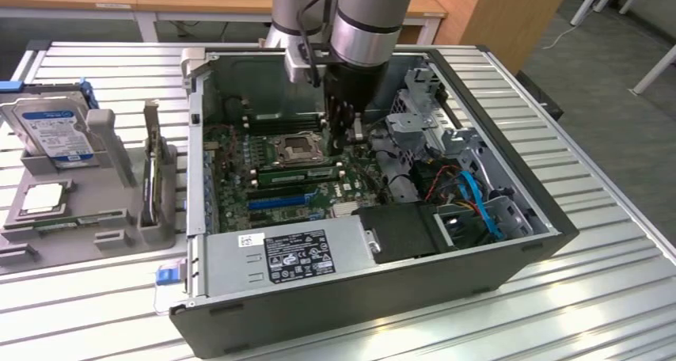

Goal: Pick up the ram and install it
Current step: 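Press down the ram until it locks into place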

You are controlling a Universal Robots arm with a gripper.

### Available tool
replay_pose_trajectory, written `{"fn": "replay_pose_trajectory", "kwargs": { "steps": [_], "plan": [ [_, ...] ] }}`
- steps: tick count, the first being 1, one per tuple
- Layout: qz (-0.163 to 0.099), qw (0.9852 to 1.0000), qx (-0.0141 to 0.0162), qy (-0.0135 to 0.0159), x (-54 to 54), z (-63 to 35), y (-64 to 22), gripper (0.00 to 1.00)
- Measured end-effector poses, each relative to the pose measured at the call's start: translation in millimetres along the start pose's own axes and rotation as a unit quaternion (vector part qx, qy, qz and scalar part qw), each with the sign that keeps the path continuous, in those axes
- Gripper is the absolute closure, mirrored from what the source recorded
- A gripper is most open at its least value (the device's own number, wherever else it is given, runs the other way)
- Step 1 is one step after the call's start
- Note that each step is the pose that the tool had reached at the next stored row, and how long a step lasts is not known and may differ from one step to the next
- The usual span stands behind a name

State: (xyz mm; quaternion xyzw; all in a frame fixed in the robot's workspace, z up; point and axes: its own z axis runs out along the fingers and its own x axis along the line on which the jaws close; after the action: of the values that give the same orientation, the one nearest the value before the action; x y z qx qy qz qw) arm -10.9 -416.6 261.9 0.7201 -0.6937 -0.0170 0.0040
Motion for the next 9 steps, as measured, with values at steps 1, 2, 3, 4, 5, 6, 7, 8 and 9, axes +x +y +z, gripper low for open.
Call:
{"fn": "replay_pose_trajectory", "kwargs": {
  "steps": [1,2,3,4,5,6,7,8,9],
  "plan": [
    [0.000,1.0000,0.0000,0.0000,0.0,1.8,-0.1,0.89],
    [0.000,1.0000,0.0000,0.0000,0.1,3.6,-0.1,0.89],
    [0.000,1.0000,0.0000,0.0000,0.1,5.4,-0.2,0.89],
    [0.000,1.0000,0.0000,-0.0001,0.1,7.2,-0.2,0.89],
    [0.000,1.0000,0.0000,0.0000,0.2,9.2,-0.3,0.89],
    [0.000,1.0000,0.0000,-0.0001,0.2,11.0,-0.3,0.89],
    [0.000,1.0000,0.0000,0.0000,0.2,12.8,-0.4,0.89],
    [0.000,1.0000,0.0000,0.0000,0.3,14.6,-0.4,0.89],
    [0.000,1.0000,0.0000,0.0000,0.3,16.4,-0.5,0.89]
  ]
}}
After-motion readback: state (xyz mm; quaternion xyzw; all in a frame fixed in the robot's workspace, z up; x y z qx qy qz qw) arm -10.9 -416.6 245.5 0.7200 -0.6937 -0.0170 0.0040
